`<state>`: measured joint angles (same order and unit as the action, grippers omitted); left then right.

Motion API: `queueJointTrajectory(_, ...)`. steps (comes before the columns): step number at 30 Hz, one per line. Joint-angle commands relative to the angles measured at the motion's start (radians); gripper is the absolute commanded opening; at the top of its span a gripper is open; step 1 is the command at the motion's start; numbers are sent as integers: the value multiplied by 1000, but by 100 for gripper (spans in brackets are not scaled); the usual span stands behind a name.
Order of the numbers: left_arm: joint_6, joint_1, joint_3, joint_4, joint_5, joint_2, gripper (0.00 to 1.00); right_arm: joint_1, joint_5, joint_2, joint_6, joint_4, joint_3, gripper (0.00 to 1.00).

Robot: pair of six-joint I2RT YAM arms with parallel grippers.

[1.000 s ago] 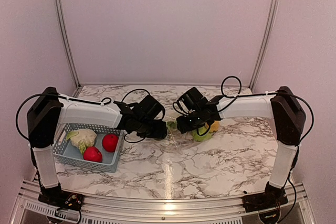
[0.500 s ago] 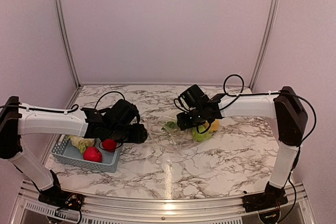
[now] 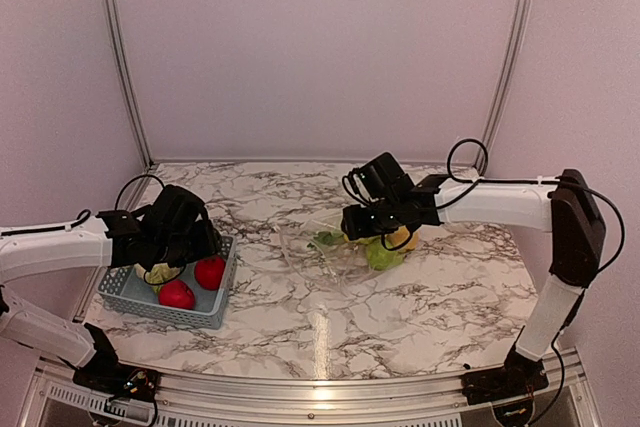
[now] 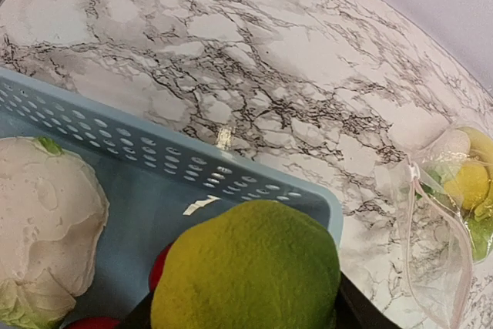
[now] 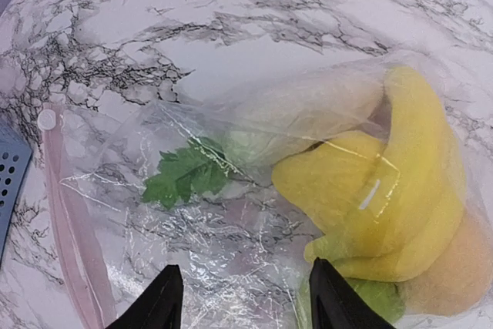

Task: Open the zip-top bag and remove the fake food
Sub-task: Place the fake fruit in the bin, then pick up the fake fruit from the zipper food storage bag.

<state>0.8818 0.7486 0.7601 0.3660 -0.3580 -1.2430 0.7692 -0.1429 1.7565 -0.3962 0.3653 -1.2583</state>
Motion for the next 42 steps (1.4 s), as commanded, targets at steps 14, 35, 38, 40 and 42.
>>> queueJointTrajectory(14,82,-131,-57,-1,-62,-47,56,-4,7,-156,10,-30,108,55)
queueJointTrajectory(35,-81,-124,41,38,66,72,97,-33,-58,-230,46,-12,107,57)
queueJointTrajectory(38,-86,-88,54,-16,140,20,94,-52,-75,-212,47,-3,96,56)
queueJointTrajectory(40,-80,-45,69,-61,173,-30,94,-63,-80,-205,49,-4,100,55)
queueJointTrajectory(42,-71,15,98,-112,196,-88,93,-78,-80,-193,47,5,97,55)
